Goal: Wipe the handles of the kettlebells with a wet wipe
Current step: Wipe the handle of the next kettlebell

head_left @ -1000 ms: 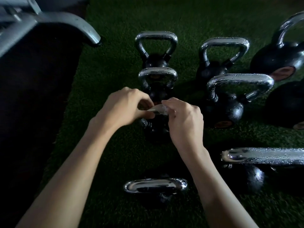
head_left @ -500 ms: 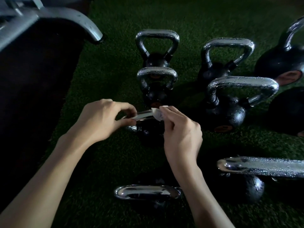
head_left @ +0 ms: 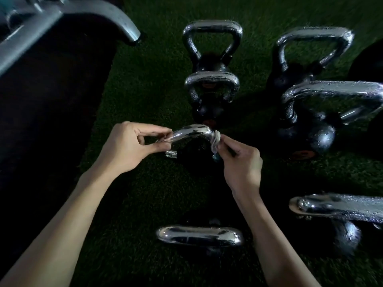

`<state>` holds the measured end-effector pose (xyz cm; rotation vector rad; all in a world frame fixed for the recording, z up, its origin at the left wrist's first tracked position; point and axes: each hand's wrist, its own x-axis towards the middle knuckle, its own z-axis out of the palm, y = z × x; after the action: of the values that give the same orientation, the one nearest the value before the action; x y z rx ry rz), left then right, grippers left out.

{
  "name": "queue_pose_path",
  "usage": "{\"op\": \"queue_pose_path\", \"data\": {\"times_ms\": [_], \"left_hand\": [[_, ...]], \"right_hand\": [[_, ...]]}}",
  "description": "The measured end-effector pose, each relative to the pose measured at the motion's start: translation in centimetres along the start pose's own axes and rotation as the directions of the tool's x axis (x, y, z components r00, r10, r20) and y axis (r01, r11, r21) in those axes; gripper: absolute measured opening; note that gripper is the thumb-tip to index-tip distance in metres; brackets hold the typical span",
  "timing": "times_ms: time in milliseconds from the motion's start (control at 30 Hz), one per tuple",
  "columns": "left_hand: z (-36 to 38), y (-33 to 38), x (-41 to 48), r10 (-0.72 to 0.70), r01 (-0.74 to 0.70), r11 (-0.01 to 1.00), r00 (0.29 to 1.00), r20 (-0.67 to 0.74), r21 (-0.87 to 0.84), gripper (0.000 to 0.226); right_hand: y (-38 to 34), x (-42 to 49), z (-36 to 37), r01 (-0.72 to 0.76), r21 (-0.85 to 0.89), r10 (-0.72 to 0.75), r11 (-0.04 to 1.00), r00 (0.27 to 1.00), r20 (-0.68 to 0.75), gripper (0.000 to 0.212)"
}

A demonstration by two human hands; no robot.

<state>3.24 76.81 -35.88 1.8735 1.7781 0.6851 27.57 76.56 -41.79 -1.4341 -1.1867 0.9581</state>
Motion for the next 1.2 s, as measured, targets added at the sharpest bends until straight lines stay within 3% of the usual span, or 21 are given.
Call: {"op": "queue_pose_path", "data": {"times_ms": [167,267,400,567,667,767,867,933,1100,1200], "left_hand": [[-0.1,-0.6,-0.3,-0.001,0.001,1.000,1.000,0.016,0.019,0.037],[-0.3,-0.6,-0.3,0.006,-0.006,1.000,0.999,0.031,-0.001,0.038],[-0.7,-0.3,0.7,0.022,-0.023,1.000,0.997,0.073,0.012,0.039],[-1.0,1.4,3.0,0.099,-0.099,0.995,0.971,0.217,-0.011,0.039],[-0.2,3.1,4.1,0.125,-0.136,0.990,0.961,0.248,0.028,0.038],[1.4,4.9,3.7,0.172,-0.163,0.985,0.964,0.201,-0.064,0.047],[2.2,6.7,2.7,0.200,-0.171,0.927,0.978,0.055,-0.333,0.051],[2.3,7.7,2.3,0.189,-0.151,0.877,0.981,0.039,-0.455,0.046],[2.4,8.8,2.3,0.151,-0.167,0.854,0.986,-0.073,-0.494,0.028],[2.6,8.4,2.1,0.082,-0.114,0.821,0.993,-0.082,-0.560,0.031]], "right_hand": [[-0.4,0.3,0.3,0.047,0.020,-0.047,0.999,0.999,0.018,0.024],[0.2,-0.2,0.9,-0.068,0.100,0.067,0.993,0.998,0.018,0.024],[-0.2,-0.1,0.8,-0.053,0.067,0.056,0.996,0.997,-0.044,0.022],[-4.2,0.5,-1.1,-0.030,0.336,0.055,0.941,0.996,-0.063,0.018],[-5.8,0.5,-2.0,-0.207,0.527,0.206,0.824,0.977,0.061,0.017],[-6.5,0.8,-2.5,-0.366,0.584,0.333,0.724,0.928,0.169,0.010],[-7.1,1.0,-3.1,-0.446,0.552,0.353,0.704,0.895,0.273,0.010],[-7.8,1.0,-3.4,-0.462,0.519,0.329,0.720,0.884,0.331,0.014],[-9.2,1.0,-3.2,-0.424,0.458,0.291,0.781,0.897,0.333,0.014],[-10.1,1.2,-2.8,-0.412,0.433,0.301,0.802,0.904,0.304,0.013]]}}
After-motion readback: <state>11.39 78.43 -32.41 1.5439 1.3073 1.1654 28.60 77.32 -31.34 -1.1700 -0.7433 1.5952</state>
